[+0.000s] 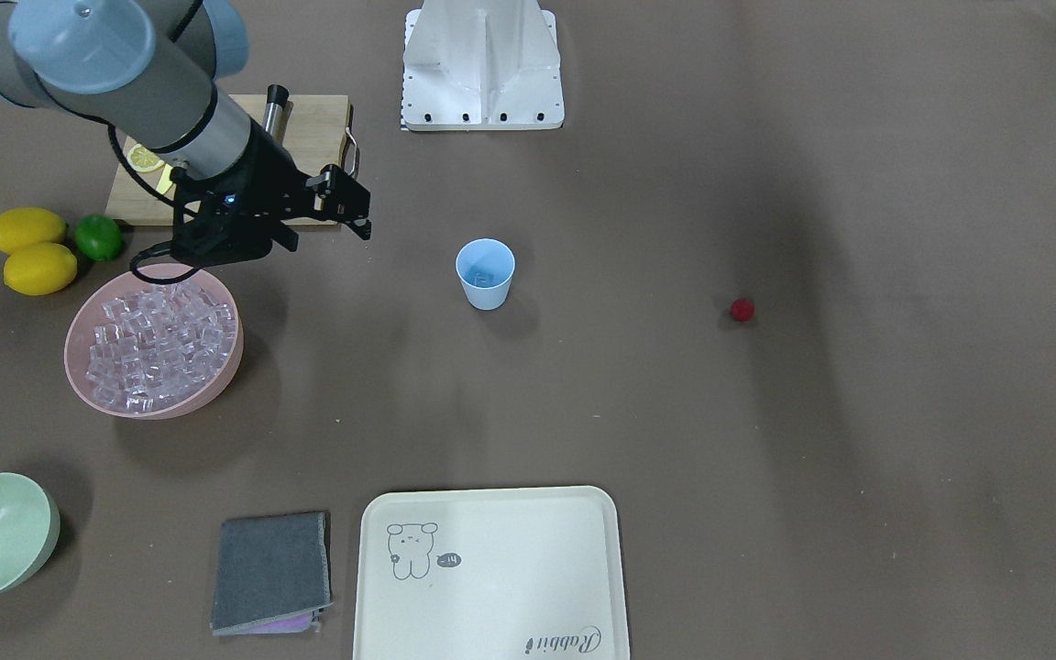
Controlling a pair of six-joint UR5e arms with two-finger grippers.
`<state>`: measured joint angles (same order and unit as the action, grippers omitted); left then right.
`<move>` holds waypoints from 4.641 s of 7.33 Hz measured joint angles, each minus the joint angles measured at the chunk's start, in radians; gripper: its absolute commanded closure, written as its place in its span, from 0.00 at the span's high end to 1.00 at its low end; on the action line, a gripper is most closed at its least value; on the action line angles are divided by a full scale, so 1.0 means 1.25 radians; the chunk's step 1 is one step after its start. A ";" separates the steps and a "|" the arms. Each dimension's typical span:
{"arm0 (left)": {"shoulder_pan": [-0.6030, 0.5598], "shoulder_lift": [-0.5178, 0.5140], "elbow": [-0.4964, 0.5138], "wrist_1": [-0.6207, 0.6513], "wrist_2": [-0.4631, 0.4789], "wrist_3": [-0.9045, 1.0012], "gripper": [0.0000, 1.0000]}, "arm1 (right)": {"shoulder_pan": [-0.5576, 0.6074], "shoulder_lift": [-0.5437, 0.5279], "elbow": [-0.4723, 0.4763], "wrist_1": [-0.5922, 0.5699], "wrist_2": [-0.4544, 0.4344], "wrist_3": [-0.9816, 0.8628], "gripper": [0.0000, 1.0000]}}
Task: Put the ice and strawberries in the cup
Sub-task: 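Move the right gripper back over the pink ice bowl, then lower the right gripper into the bowl and grasp another ice cube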
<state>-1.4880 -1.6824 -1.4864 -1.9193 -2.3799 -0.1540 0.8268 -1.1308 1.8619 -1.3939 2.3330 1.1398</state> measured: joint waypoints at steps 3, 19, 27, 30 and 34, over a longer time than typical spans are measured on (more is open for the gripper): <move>-0.001 0.000 0.000 -0.002 0.000 0.000 0.98 | 0.070 -0.059 -0.016 -0.019 0.050 -0.224 0.99; 0.000 -0.003 0.008 -0.004 0.002 0.001 0.98 | 0.088 -0.129 -0.137 -0.042 0.021 -0.659 0.90; 0.000 -0.010 0.008 -0.002 0.003 0.000 0.98 | 0.063 -0.121 -0.164 -0.044 0.024 -0.651 0.80; 0.000 -0.010 0.008 -0.002 0.003 0.000 0.98 | 0.062 -0.121 -0.168 -0.044 0.027 -0.652 0.33; 0.000 -0.011 0.007 -0.001 0.003 -0.003 0.98 | 0.062 -0.113 -0.175 -0.047 0.030 -0.654 0.00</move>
<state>-1.4880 -1.6965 -1.4780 -1.9206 -2.3761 -0.1574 0.9041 -1.2723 1.6437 -1.4529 2.3699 0.3221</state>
